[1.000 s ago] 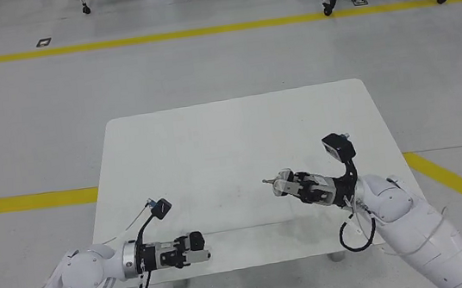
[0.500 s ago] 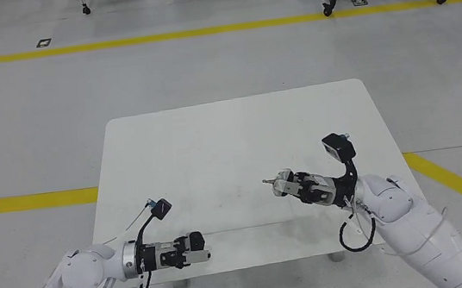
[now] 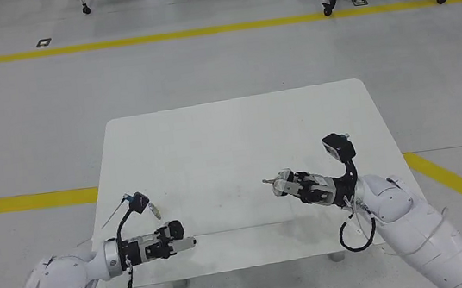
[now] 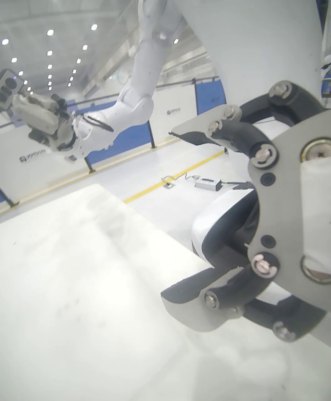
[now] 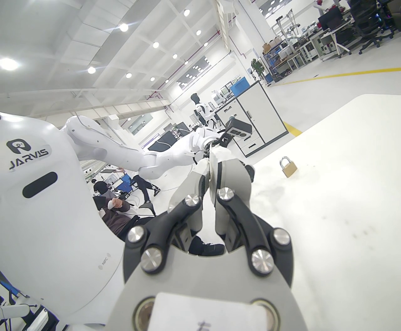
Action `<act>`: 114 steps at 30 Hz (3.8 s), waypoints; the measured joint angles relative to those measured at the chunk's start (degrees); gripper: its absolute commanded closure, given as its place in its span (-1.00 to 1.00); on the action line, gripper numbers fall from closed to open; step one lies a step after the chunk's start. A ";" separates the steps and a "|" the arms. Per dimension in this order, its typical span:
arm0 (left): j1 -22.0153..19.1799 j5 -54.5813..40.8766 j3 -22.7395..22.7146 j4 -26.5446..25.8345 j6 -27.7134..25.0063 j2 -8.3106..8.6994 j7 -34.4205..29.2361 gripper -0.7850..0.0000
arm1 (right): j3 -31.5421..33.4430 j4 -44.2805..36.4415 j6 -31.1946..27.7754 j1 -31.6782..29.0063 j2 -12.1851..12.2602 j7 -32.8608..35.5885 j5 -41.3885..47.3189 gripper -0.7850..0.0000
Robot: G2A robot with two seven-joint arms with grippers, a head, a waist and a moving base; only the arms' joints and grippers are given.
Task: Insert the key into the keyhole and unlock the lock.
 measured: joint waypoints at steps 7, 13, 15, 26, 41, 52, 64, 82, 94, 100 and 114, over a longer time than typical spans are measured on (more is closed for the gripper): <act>3.06 10.76 -6.80 -5.35 13.50 0.93 6.49 -1.00 | 0.00 0.00 0.00 0.00 0.00 0.00 0.00 1.00; 0.42 20.96 -1.84 -4.37 25.43 0.35 11.72 -0.73 | 0.00 0.00 0.00 0.00 0.00 0.00 0.00 1.00; -1.45 23.94 0.67 -3.09 28.49 0.01 12.96 -0.40 | 0.00 0.00 0.00 0.00 0.00 0.00 0.00 1.00; -8.32 37.22 9.99 -0.57 45.02 -1.72 16.54 -0.16 | 0.00 0.00 0.00 0.00 0.00 0.00 0.00 1.00; -14.06 40.33 15.77 5.36 49.44 -3.69 15.09 0.03 | 0.00 0.00 0.00 0.00 0.00 0.00 0.00 1.00; -15.26 40.95 15.83 7.69 50.37 -4.31 14.13 0.80 | 0.00 0.00 0.00 0.00 0.00 0.00 0.00 1.00; -14.20 41.37 14.67 5.94 46.85 -4.51 14.78 1.00 | 0.00 0.00 0.00 0.00 0.00 0.00 0.00 1.00; -19.11 54.77 21.08 7.99 31.44 -5.16 9.45 1.00 | 0.00 0.00 0.00 0.00 0.00 0.00 0.00 1.00; -19.95 54.84 21.45 9.54 31.05 -5.92 8.07 0.83 | 0.00 0.00 0.00 0.00 0.00 0.00 0.00 1.00; -19.25 55.23 20.85 8.92 31.27 -6.00 7.41 0.51 | 0.00 0.00 0.00 0.00 0.00 0.00 0.00 1.00; -17.24 56.13 19.02 6.51 31.60 -6.08 6.55 0.84 | 0.00 0.00 0.00 0.00 0.00 0.00 0.00 1.00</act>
